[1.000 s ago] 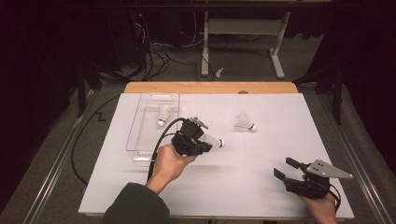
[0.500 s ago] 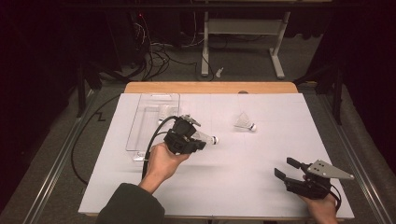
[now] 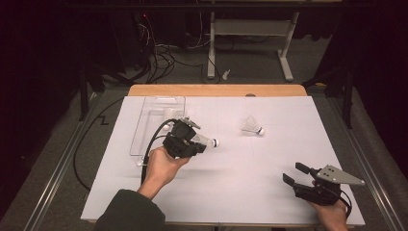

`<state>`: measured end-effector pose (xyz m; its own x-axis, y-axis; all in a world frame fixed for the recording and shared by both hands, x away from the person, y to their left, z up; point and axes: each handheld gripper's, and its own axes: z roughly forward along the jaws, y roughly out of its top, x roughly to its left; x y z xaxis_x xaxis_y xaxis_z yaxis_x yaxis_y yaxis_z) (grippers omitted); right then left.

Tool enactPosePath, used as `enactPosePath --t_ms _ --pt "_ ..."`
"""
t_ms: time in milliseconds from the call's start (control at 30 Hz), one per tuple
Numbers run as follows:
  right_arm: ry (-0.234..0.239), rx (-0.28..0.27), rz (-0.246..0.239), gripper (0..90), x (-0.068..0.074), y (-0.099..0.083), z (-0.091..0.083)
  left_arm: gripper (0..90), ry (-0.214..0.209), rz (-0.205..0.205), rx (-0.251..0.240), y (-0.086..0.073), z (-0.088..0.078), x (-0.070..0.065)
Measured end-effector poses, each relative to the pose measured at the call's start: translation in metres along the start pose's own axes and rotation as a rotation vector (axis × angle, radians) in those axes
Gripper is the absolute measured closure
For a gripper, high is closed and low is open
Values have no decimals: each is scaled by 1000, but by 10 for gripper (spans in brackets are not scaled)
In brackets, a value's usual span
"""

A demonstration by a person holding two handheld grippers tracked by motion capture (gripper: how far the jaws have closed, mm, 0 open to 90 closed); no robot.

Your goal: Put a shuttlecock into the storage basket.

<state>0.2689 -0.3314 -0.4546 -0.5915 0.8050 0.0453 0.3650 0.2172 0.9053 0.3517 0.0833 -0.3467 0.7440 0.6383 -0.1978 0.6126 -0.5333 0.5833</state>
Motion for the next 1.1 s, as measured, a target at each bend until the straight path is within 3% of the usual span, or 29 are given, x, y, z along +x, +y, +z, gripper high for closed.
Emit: enactPosePath --t_ms 300,667,1100 --pt "0 3 0 327 0 0 1 898 34 11 5 -3 -5 2" --pt "1 4 3 328 -1 0 1 898 82 -7 -3 -2 -22 12" --pt "4 5 -1 327 -1 0 1 898 113 -28 -4 -5 -21 21"
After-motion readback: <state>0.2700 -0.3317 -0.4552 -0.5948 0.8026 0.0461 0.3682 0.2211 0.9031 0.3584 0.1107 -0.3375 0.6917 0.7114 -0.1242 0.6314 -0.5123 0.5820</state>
